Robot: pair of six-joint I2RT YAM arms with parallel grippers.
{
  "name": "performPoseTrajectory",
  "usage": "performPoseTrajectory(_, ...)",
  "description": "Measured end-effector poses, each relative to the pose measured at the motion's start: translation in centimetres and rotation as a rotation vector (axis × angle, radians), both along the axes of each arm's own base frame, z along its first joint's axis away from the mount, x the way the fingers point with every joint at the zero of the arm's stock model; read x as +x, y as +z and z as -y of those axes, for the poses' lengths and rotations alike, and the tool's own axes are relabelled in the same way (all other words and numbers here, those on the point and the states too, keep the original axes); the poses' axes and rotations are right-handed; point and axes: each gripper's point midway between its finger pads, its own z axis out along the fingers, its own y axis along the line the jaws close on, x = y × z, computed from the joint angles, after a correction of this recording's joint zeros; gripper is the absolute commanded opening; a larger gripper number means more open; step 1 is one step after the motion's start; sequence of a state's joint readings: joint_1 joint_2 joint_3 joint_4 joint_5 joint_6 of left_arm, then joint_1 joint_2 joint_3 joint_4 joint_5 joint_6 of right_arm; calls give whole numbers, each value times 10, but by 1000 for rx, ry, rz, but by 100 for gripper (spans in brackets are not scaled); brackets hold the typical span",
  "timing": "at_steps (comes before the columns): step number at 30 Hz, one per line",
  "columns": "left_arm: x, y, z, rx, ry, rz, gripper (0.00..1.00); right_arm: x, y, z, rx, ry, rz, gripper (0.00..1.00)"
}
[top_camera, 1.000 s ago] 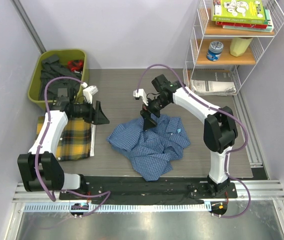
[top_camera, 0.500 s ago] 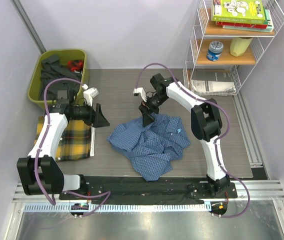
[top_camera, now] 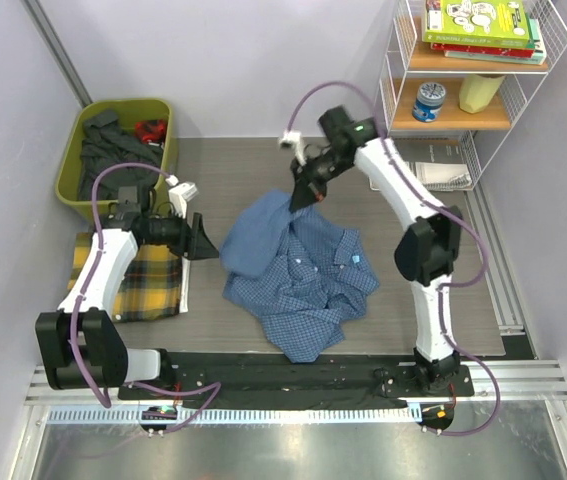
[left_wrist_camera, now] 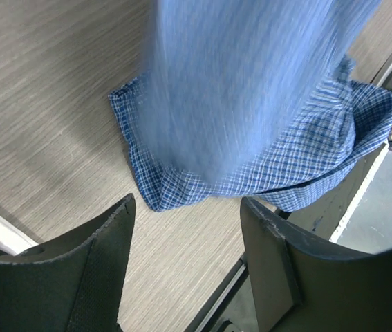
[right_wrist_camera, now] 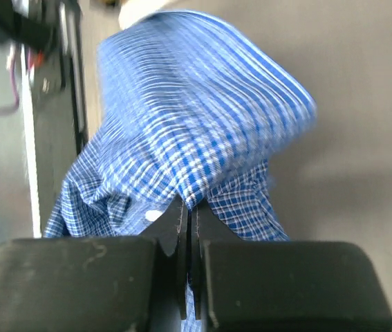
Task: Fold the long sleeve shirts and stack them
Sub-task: Flatten the shirt out
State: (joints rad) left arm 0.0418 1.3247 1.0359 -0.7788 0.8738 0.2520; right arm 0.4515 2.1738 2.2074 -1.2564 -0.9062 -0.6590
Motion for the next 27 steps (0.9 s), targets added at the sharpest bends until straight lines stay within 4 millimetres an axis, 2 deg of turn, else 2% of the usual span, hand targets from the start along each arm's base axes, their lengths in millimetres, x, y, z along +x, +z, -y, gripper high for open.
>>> performPoseTrajectory(3, 0, -8, 0, 3, -6, -6, 66, 18, 62, 32, 66, -119, 97, 1)
performPoseTrajectory(6, 2, -19, 2, 6, -27, -21, 70, 15, 109, 64, 107, -208, 173, 1)
performPoseTrajectory(8, 3, -28, 8, 16, -65, -20, 72, 3, 133, 75, 128, -235, 209, 1)
performPoseTrajectory(11, -3, -40, 32, 39, -184, -4, 72, -12, 151, 80, 149, -250, 226, 1)
performPoseTrajectory(14, -14, -56, 60, 57, -321, 1, 72, -16, 158, 84, 164, -271, 209, 1)
performPoseTrajectory(16, -18, -66, 72, 65, -387, 1, 72, -13, 158, 89, 163, -296, 194, 1)
performPoseTrajectory(19, -16, -77, 78, 69, -446, 13, 71, -9, 161, 97, 164, -336, 180, 1)
performPoseTrajectory(22, -13, -79, 79, 65, -507, 37, 60, -3, 169, 108, 171, -381, 185, 1)
performPoseTrajectory(23, -13, -78, 79, 64, -531, 47, 46, -2, 173, 111, 176, -399, 191, 1)
performPoseTrajectory(25, -18, -77, 79, 60, -565, 50, 25, 2, 184, 120, 191, -441, 206, 1)
performPoseTrajectory(26, -21, -77, 79, 58, -583, 50, 10, 4, 192, 127, 202, -468, 224, 1)
performPoseTrajectory(27, -25, -77, 78, 57, -593, 41, 4, 6, 200, 134, 212, -492, 245, 1)
